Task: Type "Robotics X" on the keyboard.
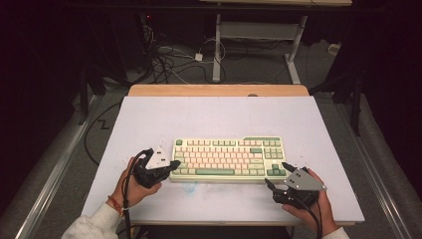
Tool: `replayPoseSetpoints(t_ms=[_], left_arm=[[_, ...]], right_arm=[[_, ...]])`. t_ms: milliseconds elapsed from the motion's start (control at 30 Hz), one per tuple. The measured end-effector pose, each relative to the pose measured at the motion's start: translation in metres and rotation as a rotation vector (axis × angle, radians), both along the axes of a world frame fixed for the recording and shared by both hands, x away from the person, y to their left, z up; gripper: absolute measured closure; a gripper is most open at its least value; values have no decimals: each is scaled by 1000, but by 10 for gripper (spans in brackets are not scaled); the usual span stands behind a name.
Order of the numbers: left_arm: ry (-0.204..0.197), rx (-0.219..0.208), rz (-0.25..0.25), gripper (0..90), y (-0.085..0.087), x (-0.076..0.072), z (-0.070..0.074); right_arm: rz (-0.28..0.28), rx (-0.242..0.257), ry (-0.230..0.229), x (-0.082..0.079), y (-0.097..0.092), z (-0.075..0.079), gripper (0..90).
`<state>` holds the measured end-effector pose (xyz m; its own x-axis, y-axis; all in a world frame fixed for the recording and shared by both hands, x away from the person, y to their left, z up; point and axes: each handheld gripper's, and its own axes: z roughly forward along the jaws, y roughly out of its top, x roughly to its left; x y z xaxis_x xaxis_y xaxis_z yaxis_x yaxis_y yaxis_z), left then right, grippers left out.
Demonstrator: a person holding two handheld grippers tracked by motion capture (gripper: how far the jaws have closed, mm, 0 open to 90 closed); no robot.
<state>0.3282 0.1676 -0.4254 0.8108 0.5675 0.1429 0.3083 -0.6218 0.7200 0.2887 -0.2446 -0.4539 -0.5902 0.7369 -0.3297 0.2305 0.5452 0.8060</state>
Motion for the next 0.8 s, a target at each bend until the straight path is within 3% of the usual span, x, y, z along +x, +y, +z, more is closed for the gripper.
replayPoseSetpoints(t_ms=[500, 800], left_arm=[[12, 46, -85, 875, -44, 19, -1], [41, 86, -125, 875, -63, 30, -9]], right_arm=[[-9, -6, -9, 2, -4, 2, 267], [-9, -10, 2, 3, -5, 0, 267]])
